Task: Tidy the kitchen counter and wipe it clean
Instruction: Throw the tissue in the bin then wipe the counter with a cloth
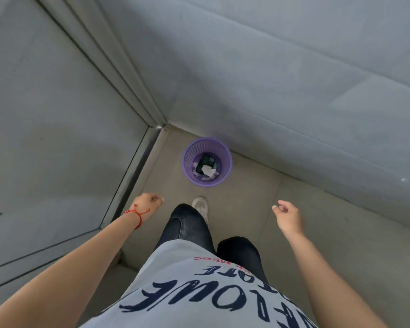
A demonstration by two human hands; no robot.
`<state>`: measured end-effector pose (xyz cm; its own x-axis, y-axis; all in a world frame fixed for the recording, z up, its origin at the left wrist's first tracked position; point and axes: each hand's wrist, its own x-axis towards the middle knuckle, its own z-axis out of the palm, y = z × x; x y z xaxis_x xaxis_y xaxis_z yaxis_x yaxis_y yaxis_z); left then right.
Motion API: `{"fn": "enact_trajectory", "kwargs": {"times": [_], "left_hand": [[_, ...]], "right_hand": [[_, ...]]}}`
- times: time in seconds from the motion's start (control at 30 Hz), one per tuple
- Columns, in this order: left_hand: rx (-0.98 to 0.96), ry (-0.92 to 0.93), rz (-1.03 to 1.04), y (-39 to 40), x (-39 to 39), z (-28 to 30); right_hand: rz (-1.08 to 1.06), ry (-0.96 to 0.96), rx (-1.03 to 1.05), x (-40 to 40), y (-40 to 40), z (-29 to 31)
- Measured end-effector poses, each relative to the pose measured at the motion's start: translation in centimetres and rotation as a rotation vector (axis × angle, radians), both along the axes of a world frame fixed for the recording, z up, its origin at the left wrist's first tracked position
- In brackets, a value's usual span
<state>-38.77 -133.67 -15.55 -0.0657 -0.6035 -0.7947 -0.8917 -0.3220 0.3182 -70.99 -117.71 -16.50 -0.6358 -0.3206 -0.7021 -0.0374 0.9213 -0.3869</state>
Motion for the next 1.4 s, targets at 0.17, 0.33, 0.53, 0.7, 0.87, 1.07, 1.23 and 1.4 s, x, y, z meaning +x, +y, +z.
{"fn": "enact_trajectory", "kwargs": {"times": [0.17,0.33,0.53,0.7,0.87,1.07,1.23,1.4], "left_hand": [[-0.063,0.02,-0.205,2.9,-6.1,1.1],[-0.073,0.042,-0.437,9.4,-13.5,1.8],[-0.058,0.072,-0.732,19.2,-22.7,2.7],[-0.047,0.109,-0.983,26.5,-29.2,3.2],[0.017,0.089,-1.226,32.7,-35.8,2.9],[0.056,0.068,-1.416,39.2,-46.5,0.6],[0.055,0.081,-1.54,45.7,-55.8,0.4],[0.139,0.031,-1.601,54.1,-63.8,1.0]], "right_hand": [[-0.226,0.024,-0.078,-0.9,9.7,1.9],[-0.532,0.063,-0.117,-1.5,22.9,3.6],[-0.92,0.083,-0.102,0.0,38.9,2.8],[-1.227,0.067,-0.118,3.0,47.8,1.4],[-1.522,0.063,-0.211,4.3,51.5,1.6],[-1.789,0.067,-0.204,1.8,58.0,-0.7],[-1.93,0.092,-0.211,-1.9,62.6,-0.1],[-2.071,0.085,-0.233,-5.0,66.1,0.9]]}}
